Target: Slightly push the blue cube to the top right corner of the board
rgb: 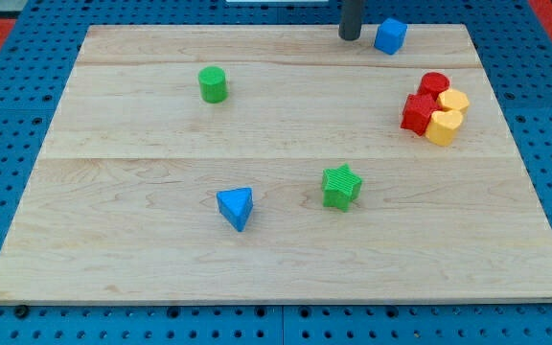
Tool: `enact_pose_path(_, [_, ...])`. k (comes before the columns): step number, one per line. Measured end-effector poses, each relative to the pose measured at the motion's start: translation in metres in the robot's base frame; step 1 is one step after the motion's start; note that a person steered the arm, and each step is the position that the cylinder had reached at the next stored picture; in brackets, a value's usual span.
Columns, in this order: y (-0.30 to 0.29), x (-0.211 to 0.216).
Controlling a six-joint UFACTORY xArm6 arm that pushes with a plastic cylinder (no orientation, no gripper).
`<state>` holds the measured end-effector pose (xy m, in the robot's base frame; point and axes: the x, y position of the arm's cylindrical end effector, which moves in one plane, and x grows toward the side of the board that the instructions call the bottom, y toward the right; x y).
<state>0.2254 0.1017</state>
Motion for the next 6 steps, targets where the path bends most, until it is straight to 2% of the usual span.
enact_pose_path(6, [0.081, -0.001])
